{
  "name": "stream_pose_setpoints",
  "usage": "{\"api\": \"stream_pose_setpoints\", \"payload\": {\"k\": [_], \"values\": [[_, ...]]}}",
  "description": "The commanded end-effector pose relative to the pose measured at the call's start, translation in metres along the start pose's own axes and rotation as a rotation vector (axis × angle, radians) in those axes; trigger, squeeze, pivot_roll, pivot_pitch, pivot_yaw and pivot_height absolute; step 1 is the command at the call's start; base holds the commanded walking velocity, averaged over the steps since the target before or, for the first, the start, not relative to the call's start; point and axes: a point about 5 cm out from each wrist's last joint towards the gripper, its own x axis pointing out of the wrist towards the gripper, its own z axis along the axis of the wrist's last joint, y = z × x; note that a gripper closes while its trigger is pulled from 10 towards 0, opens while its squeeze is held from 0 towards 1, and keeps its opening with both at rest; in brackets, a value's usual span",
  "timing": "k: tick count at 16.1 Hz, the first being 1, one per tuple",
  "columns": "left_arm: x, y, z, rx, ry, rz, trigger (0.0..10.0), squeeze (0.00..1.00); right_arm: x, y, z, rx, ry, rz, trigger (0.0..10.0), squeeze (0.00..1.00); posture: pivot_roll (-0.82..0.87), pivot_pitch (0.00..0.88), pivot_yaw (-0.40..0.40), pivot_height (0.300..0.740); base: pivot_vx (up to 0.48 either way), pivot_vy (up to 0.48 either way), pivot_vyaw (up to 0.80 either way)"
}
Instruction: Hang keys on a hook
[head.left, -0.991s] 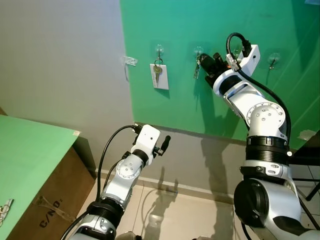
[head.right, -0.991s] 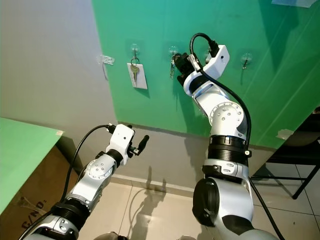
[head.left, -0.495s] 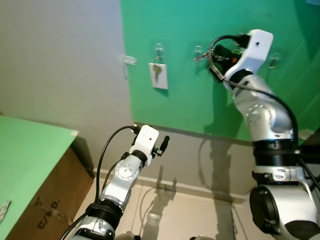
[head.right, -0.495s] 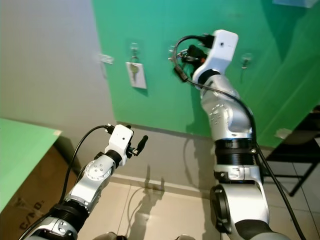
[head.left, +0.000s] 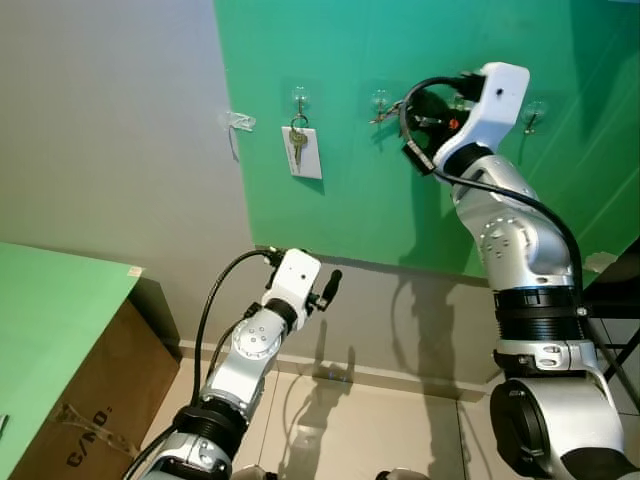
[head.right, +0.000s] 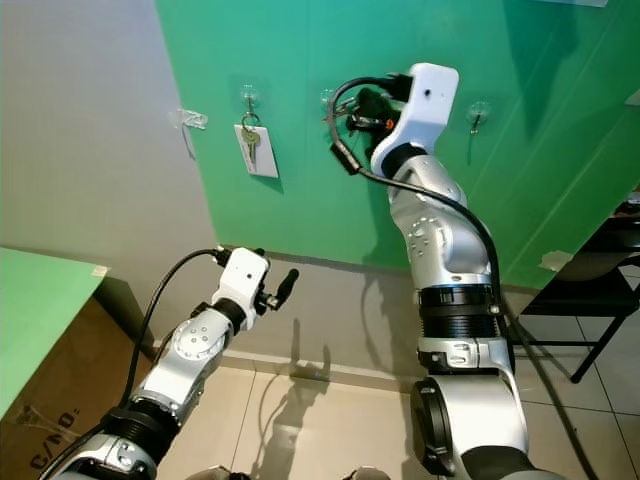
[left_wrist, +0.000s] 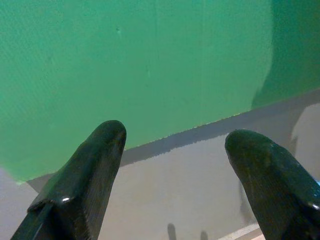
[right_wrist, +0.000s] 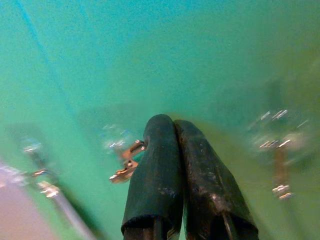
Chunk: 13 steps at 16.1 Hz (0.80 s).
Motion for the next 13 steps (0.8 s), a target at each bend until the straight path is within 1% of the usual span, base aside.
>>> {"api": "stream_pose_setpoints", "payload": {"k": [1,3,4,5,6,7,9,10,12,13], "values": [[-0.001,-0.001,0.000,0.008,0.004,-0.002,10.0,0.00,-0.002,0.006,0.002,0.044,0.000,0.062,10.0,0.00,-0.14,0.000,0.010,0.740,0.000,0.000,0.00],[-0.001,0.000,-0.001,0.009,0.005,-0.001,10.0,0.00,-0.008,0.025,0.015,0.110,-0.083,0.192,10.0,0.00,-0.14,0.000,0.010,0.740,0.000,0.000,0.00],[-0.001,0.000,-0.001,0.010,0.005,0.000,10.0,0.00,-0.008,0.025,0.025,0.108,-0.137,0.182,10.0,0.00,-0.14,0.000,0.010,0.740,0.000,0.000,0.00],[-0.001,-0.001,0.000,0.010,0.004,-0.001,10.0,0.00,-0.007,0.024,0.035,0.135,-0.189,0.172,10.0,0.00,-0.14,0.000,0.010,0.740,0.000,0.000,0.00],[-0.001,0.000,0.000,0.010,0.004,-0.001,10.0,0.00,-0.008,0.023,0.039,0.150,-0.202,0.173,10.0,0.00,-0.14,0.000,0.010,0.740,0.000,0.000,0.00],[-0.001,-0.001,0.000,0.010,0.003,-0.001,10.0,0.00,-0.008,0.023,0.041,0.181,-0.203,0.178,10.0,0.00,-0.14,0.000,0.009,0.740,0.000,0.000,0.00],[-0.001,-0.001,0.000,0.010,0.003,-0.001,10.0,0.00,-0.009,0.022,0.041,0.210,-0.196,0.181,10.0,0.00,-0.14,0.000,0.009,0.740,0.000,0.000,0.00],[-0.001,-0.001,0.000,0.009,0.004,-0.001,10.0,0.00,-0.009,0.021,0.040,0.247,-0.191,0.183,10.0,0.00,-0.14,0.000,0.009,0.740,0.000,0.000,0.00],[-0.001,-0.001,0.000,0.009,0.005,0.000,10.0,0.00,-0.011,0.024,0.038,0.216,-0.161,0.208,10.0,0.00,-0.14,0.000,0.008,0.740,0.000,0.000,0.00],[-0.001,-0.001,-0.001,0.008,0.006,0.001,10.0,0.00,-0.013,0.022,0.028,0.150,-0.113,0.197,10.0,0.00,-0.13,0.000,0.006,0.740,0.000,0.000,0.00]]}}
